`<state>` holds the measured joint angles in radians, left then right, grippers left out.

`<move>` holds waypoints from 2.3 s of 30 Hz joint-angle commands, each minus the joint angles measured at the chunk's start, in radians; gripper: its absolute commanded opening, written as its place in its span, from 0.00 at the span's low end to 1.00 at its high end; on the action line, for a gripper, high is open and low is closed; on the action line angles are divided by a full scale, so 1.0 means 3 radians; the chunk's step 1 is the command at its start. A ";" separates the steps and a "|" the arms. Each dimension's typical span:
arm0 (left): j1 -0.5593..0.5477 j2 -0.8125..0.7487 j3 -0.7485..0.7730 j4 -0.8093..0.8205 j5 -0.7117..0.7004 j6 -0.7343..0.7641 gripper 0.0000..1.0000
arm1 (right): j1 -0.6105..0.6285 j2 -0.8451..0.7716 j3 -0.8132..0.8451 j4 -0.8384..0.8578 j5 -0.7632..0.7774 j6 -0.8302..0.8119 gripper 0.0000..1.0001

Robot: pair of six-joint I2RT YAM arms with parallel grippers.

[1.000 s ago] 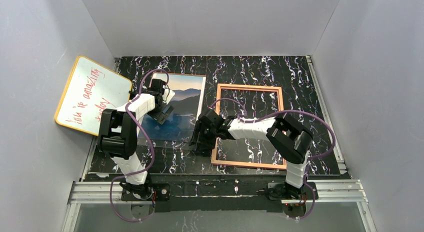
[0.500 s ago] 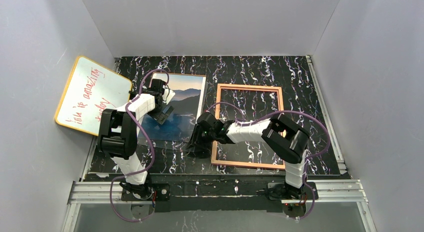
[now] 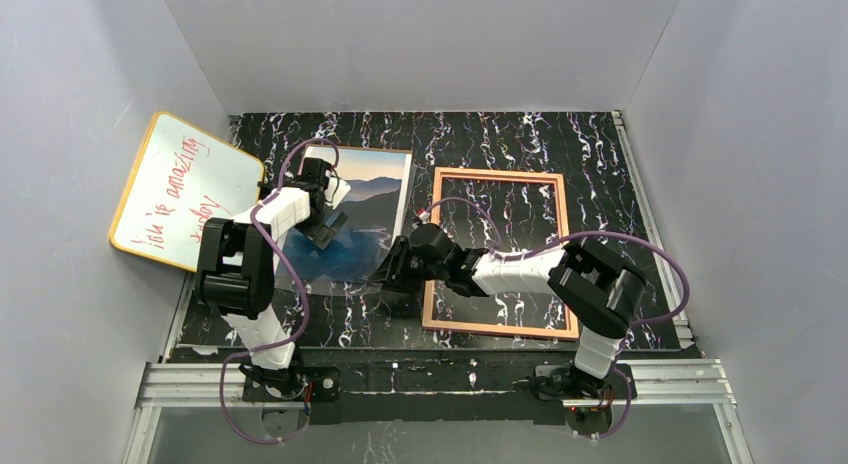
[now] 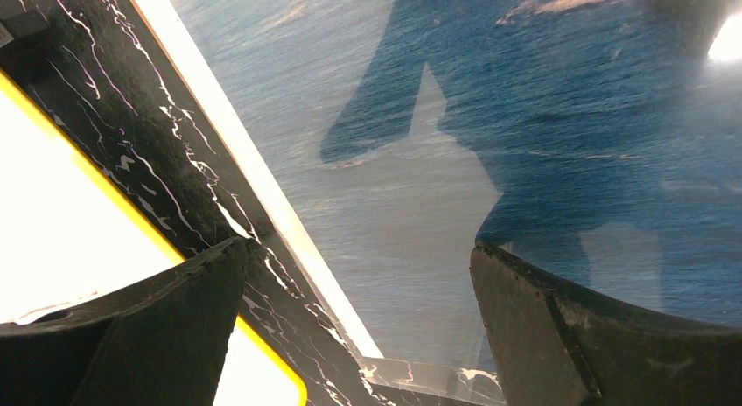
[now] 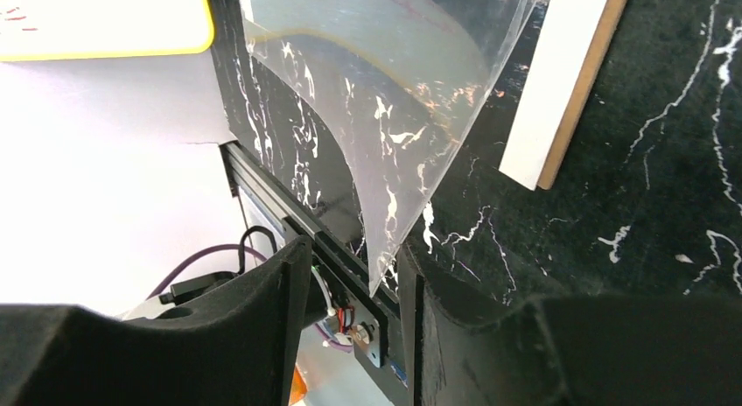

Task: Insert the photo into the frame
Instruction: Pick up the photo frame item at the center of the board, then place the photo frame item in the photo frame.

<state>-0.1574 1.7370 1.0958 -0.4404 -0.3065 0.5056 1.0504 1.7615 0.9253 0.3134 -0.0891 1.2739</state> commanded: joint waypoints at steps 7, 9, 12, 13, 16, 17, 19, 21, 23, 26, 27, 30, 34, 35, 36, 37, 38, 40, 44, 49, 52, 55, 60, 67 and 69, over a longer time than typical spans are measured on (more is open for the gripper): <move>0.0003 -0.0085 0.0003 -0.0332 0.0176 0.0033 0.98 | 0.0017 0.0186 0.0052 0.0299 0.0236 0.0092 0.52; 0.0003 -0.0097 0.0041 -0.0384 0.0235 0.0024 0.98 | 0.0015 0.0213 0.0080 0.0220 0.0322 0.0081 0.51; 0.0003 -0.0117 0.0064 -0.0444 0.0291 0.0017 0.98 | 0.0014 0.0260 0.0103 0.0209 0.0442 0.0065 0.49; 0.0003 -0.0119 0.0065 -0.0456 0.0305 0.0021 0.98 | 0.0015 0.0270 0.0099 0.0233 0.0476 0.0060 0.46; 0.0004 -0.0130 0.0062 -0.0489 0.0320 0.0030 0.98 | 0.0007 0.0277 0.0082 0.0370 0.0569 0.0060 0.34; 0.0003 -0.0132 0.0060 -0.0502 0.0317 0.0032 0.98 | 0.0007 0.0265 0.0073 0.0419 0.0590 0.0048 0.28; 0.0003 -0.0153 0.0096 -0.0526 0.0311 0.0030 0.98 | -0.0002 0.0210 0.0052 0.0483 0.0596 -0.0001 0.13; 0.0007 -0.0169 0.0196 -0.0593 0.0322 0.0014 0.98 | -0.0033 0.0122 0.0032 0.0469 0.0569 -0.0074 0.01; 0.0036 -0.0164 0.0411 -0.0724 0.0395 -0.0037 0.98 | -0.0074 -0.0022 0.0016 0.0310 0.0567 -0.0171 0.01; 0.0086 -0.0138 0.0849 -0.0949 0.0465 -0.0151 0.98 | -0.0132 -0.0356 -0.0033 -0.0089 0.0617 -0.0375 0.01; 0.0089 -0.0138 0.1024 -0.0998 0.0478 -0.0180 0.98 | -0.0172 -0.0494 -0.0069 -0.0240 0.0628 -0.0422 0.01; 0.0090 -0.0150 0.1297 -0.1069 0.0530 -0.0205 0.98 | -0.0289 -0.1052 -0.0277 -0.0766 0.0695 -0.0480 0.01; 0.0049 -0.0115 0.1438 -0.1168 0.0662 -0.0251 0.98 | -0.0508 -0.1820 -0.0703 -0.1296 0.0611 -0.0438 0.01; 0.0016 -0.0119 0.1403 -0.1165 0.0671 -0.0246 0.98 | -0.0551 -0.1992 -0.0786 -0.1438 0.0584 -0.0446 0.01; -0.0032 -0.0127 0.1359 -0.1154 0.0663 -0.0244 0.98 | -0.0590 -0.2136 -0.0847 -0.1621 0.0560 -0.0447 0.01; -0.0088 -0.0131 0.1301 -0.1133 0.0648 -0.0251 0.98 | -0.0617 -0.2269 -0.0896 -0.1789 0.0522 -0.0451 0.01; -0.0153 -0.0141 0.1233 -0.1108 0.0634 -0.0264 0.98 | -0.0631 -0.2379 -0.0942 -0.1933 0.0474 -0.0465 0.01; -0.0299 -0.0147 0.1079 -0.1027 0.0586 -0.0302 0.98 | -0.0633 -0.2556 -0.1025 -0.2276 0.0417 -0.0462 0.01; -0.0660 -0.0114 0.0777 -0.0844 0.0428 -0.0375 0.98 | -0.0635 -0.2846 -0.1097 -0.2939 0.0632 -0.0301 0.01; -0.1040 -0.0038 0.0648 -0.0657 0.0244 -0.0413 0.98 | -0.0637 -0.3157 -0.1187 -0.3247 0.0857 -0.0167 0.16; -0.1197 0.0001 0.0610 -0.0607 0.0156 -0.0393 0.98 | -0.0639 -0.3097 -0.1107 -0.3286 0.0836 -0.0184 0.72; -0.1255 0.0049 0.0542 -0.0563 0.0065 -0.0372 0.98 | -0.0663 -0.2898 -0.0863 -0.3496 0.0927 -0.0276 0.85; -0.1312 0.0071 0.0416 -0.0457 -0.0007 -0.0371 0.98 | -0.0991 -0.2671 -0.0575 -0.3604 0.0968 -0.0652 0.92; -0.1355 0.0126 0.0376 -0.0400 -0.0084 -0.0388 0.98 | -0.2014 -0.2295 -0.0716 -0.2848 0.0107 -0.1547 0.99; -0.1369 0.0128 0.0370 -0.0397 -0.0089 -0.0393 0.98 | -0.2304 -0.2124 -0.0779 -0.2656 -0.0173 -0.1681 0.99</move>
<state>-0.5552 1.7802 1.2186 -0.5617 -0.3073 0.3973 0.4847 1.0538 0.7158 -0.6231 0.0422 0.9237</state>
